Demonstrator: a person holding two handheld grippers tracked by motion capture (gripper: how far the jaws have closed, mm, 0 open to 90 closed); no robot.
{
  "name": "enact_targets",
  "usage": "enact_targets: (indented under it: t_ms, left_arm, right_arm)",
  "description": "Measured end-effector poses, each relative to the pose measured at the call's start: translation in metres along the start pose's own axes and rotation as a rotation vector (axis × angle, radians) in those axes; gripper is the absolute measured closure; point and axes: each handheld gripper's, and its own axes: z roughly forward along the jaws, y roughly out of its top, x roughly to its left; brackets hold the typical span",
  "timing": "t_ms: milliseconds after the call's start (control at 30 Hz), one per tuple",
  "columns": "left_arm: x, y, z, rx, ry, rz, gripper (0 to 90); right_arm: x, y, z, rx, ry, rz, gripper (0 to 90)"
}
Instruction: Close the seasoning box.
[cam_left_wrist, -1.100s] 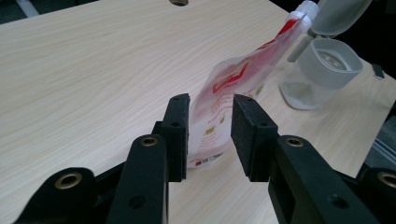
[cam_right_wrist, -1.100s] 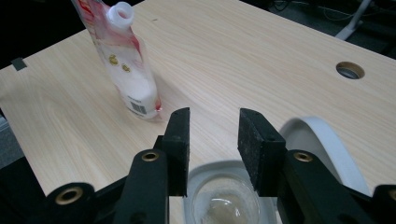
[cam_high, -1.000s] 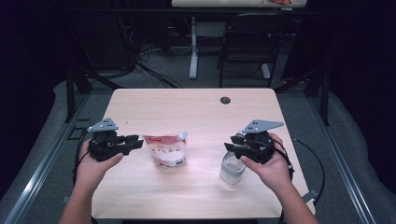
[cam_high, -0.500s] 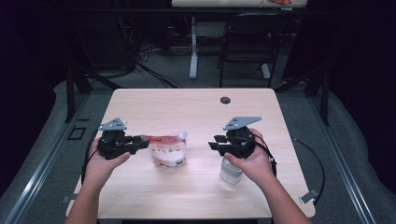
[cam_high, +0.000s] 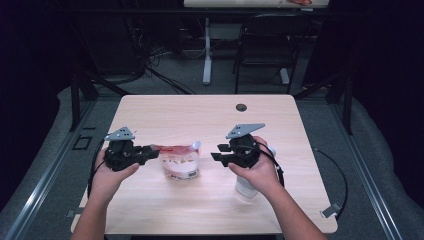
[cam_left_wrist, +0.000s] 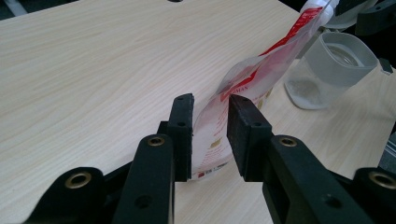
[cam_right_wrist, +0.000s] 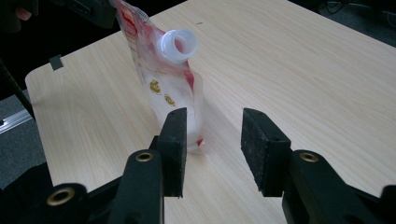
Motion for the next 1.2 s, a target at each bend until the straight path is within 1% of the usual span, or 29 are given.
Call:
enact_targets:
  t_ms: [100, 200, 467, 700, 1000, 1033, 1200]
  left_arm:
    - [0.0, 0.0, 0.0, -0.003, 0.003, 0.002, 72.1]
    - [0.001, 0.0, -0.001, -0.008, 0.001, 0.001, 72.5]
    - [0.003, -0.002, 0.0, -0.019, -0.008, -0.014, 73.3]
    - [0.003, -0.002, 0.0, -0.025, -0.01, -0.015, 72.8]
    - [0.003, -0.002, 0.0, -0.024, -0.011, -0.015, 73.5]
    - [0.003, -0.002, 0.0, -0.024, -0.012, -0.02, 73.6]
    - [0.003, -0.002, 0.0, -0.024, -0.011, -0.017, 74.6]
  right_arm:
    - [0.0, 0.002, 0.004, 0.001, 0.012, -0.002, 61.3]
    - [0.0, 0.003, 0.007, 0.005, 0.014, -0.001, 61.2]
    - [0.001, 0.007, 0.016, 0.001, 0.026, -0.002, 61.1]
    - [0.006, 0.011, 0.027, -0.003, 0.044, -0.002, 60.6]
    - [0.013, 0.017, 0.036, -0.009, 0.067, -0.013, 60.6]
    - [0.014, 0.017, 0.036, -0.009, 0.069, -0.014, 60.6]
    - [0.016, 0.019, 0.041, -0.013, 0.07, -0.02, 62.3]
